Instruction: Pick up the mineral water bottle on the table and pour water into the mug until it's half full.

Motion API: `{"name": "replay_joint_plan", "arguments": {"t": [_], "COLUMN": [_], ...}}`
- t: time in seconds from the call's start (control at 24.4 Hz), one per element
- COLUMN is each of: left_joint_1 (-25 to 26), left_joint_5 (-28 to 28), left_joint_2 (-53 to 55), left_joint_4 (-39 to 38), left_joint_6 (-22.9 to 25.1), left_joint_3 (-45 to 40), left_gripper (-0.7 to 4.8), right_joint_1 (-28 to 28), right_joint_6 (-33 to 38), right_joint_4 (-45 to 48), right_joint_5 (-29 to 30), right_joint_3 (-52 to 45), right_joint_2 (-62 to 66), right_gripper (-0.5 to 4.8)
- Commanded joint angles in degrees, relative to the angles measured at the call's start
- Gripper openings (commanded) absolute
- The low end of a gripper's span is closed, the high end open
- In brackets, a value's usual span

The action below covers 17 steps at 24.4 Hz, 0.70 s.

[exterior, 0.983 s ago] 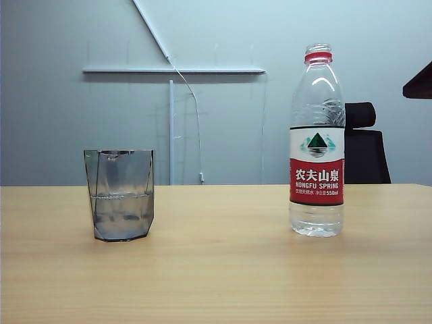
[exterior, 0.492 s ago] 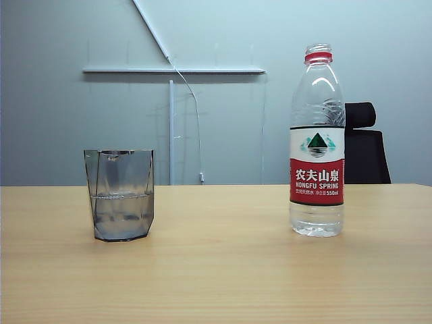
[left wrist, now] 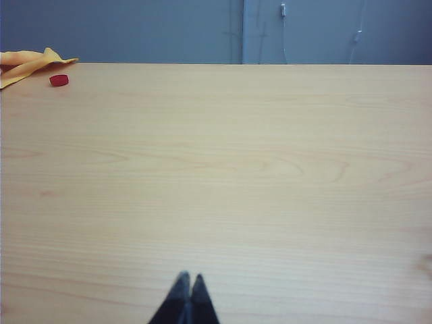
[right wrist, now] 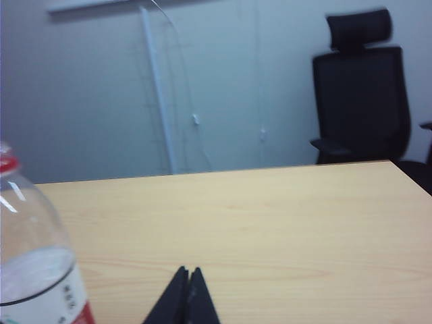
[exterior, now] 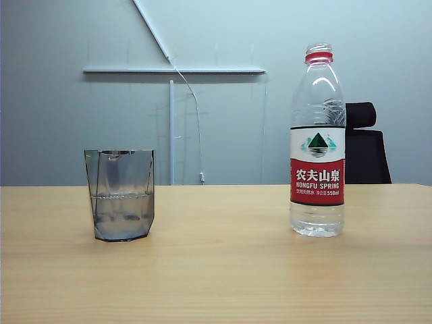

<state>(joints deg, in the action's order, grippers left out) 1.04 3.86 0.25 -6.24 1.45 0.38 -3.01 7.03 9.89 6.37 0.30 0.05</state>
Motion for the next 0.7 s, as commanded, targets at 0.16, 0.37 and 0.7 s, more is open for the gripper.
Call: {"name": "replay_joint_plan", "arguments": {"t": [0.16, 0.37, 0.7], "left_joint_1": [0.0, 0.0, 0.0], "left_joint_5": [0.0, 0.0, 0.0], "left_joint_2": [0.1, 0.1, 0.1], "left_joint_4": [0.7, 0.7, 0.7], "left_joint_6": [-0.2, -0.2, -0.2], "left_joint_3": [0.1, 0.1, 0.1], "left_gripper": [-0.02, -0.02, -0.02], "right_joint_1": [0.0, 0.0, 0.2], "right_joint_6": [-2.6, -4.9, -6.0], "right_joint_4": [0.8, 0.1, -4.5], "right_joint_5": [-0.3, -4.3, -4.3], "right_joint_3": [-0.3, -0.3, -0.3], "right_joint_2": [-0.1, -0.1, -0.1], "right_gripper": [-0.05, -0.05, -0.05]}}
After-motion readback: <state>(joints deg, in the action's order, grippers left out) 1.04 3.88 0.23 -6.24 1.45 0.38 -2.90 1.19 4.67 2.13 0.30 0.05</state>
